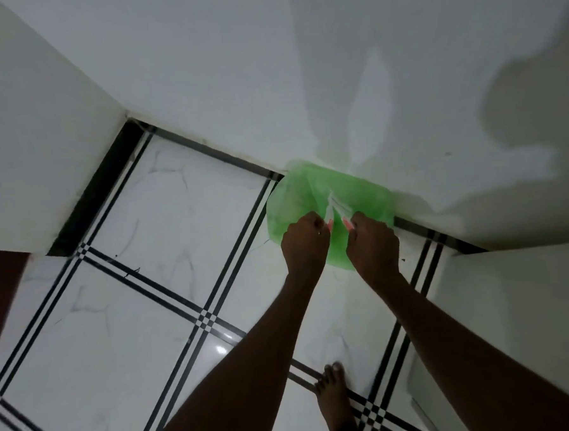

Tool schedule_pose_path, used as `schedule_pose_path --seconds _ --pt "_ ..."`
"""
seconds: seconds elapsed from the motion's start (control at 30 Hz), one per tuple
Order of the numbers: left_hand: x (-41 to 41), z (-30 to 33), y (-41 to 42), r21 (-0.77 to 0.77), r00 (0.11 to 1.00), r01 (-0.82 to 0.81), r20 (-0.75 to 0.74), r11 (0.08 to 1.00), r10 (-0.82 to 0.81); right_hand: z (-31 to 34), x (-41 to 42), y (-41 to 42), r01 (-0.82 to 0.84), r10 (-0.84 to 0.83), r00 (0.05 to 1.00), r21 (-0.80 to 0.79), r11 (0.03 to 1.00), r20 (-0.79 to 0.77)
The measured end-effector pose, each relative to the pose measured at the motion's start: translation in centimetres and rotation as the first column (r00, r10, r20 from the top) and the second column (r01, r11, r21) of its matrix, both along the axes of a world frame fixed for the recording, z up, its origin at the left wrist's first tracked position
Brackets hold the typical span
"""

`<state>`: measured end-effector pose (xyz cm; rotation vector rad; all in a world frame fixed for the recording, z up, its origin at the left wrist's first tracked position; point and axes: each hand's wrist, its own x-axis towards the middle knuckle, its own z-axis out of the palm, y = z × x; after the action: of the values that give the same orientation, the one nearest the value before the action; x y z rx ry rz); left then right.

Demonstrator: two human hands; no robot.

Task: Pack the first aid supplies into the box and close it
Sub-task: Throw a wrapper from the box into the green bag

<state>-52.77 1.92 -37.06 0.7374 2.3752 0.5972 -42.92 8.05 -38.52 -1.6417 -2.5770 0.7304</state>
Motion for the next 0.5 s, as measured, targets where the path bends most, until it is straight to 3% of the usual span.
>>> schedule_pose_path --seconds 0.13,0.23,0.33,0.5 --pt "-1.1 -6.9 0.7 -0.137 0.973 0.119 0.216 0.983 -0.087 -6.0 -2.1 0.4 0.020 -0.026 0.999 -0.259 0.966 -0.019" --pt "-1.0 -8.5 -0.2 -0.169 0.969 0.115 0.236 0.979 -0.073 -7.5 -2.0 0.1 0.046 -0.042 0.999 -0.355 0.934 0.019" --pt "-0.8 -7.2 -1.2 -0.141 0.962 0.009 0.273 0.990 0.030 -6.7 -1.3 -0.2 0.102 -0.103 0.994 -0.407 0.908 0.019" --pt "0.3 -0.3 -1.5 -0.034 0.948 -0.072 0.308 0.997 0.079 -0.1 0.5 -0.1 0.209 -0.252 0.966 -0.416 0.885 -0.050"
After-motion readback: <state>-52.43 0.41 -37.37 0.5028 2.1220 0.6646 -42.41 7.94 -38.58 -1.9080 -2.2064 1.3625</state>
